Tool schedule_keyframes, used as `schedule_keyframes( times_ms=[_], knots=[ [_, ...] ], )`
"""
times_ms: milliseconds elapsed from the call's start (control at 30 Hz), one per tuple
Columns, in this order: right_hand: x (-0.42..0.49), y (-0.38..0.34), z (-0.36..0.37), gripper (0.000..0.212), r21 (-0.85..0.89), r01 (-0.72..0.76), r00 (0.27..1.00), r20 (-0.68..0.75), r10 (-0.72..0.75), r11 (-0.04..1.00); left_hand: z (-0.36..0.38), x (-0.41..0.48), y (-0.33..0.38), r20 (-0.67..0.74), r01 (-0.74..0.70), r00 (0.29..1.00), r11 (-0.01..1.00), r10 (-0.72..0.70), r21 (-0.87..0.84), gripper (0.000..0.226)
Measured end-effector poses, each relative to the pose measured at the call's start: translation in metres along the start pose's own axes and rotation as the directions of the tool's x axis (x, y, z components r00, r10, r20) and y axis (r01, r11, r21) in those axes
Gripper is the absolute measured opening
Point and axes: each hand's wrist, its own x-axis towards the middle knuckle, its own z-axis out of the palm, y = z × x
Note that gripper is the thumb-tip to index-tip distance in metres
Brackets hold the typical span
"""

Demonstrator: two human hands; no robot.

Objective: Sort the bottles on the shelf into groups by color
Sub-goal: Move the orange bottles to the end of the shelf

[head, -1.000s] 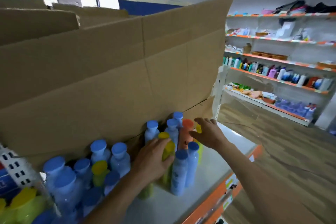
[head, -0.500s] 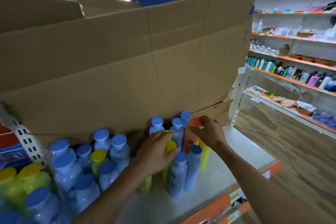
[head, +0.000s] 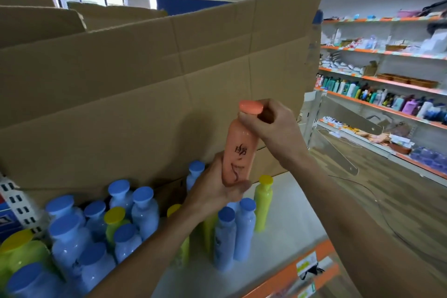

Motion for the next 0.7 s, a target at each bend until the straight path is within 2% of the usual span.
schedule_keyframes(
  times_ms=[133,233,300,400,500,567,700],
  knots=[
    [-0.007,-0.005,0.005,0.025,0.128,-0.099,0.989,0.126,0.083,0.987,-0.005,-0.023,0.004,-0.047,0.088,0.994,0.989,-0.094,-0.119,0.045],
    [-0.027,0.001,0.013,0.044,0.084,-0.205,0.908,0.387,0.158,0.975,-0.008,-0.045,-0.004,-0.009,0.121,0.992,0.969,-0.126,-0.215,0.039],
    [-0.044,0.006,0.025,0.048,0.031,-0.245,0.854,0.481,0.200,0.969,-0.012,-0.057,-0.007,-0.004,0.165,0.985,0.948,-0.173,-0.273,0.044],
    [-0.064,0.007,0.043,0.044,0.081,-0.365,0.822,0.495,0.280,0.928,-0.020,-0.073,-0.006,-0.012,0.179,0.981,0.927,-0.194,-0.328,0.038],
    [-0.075,0.008,0.062,0.029,0.055,-0.427,0.794,0.502,0.344,0.903,-0.026,-0.087,-0.002,-0.026,0.176,0.980,0.930,-0.195,-0.322,0.029],
    [-0.082,0.008,0.074,0.025,0.077,-0.425,0.799,0.501,0.333,0.902,-0.030,-0.097,-0.002,-0.040,0.183,0.978,0.930,-0.206,-0.319,0.028],
    [-0.102,0.003,0.094,0.029,0.132,-0.375,0.822,0.505,0.263,0.918,-0.050,-0.123,-0.014,0.001,0.281,0.957,0.931,-0.289,-0.233,0.020]
  ],
)
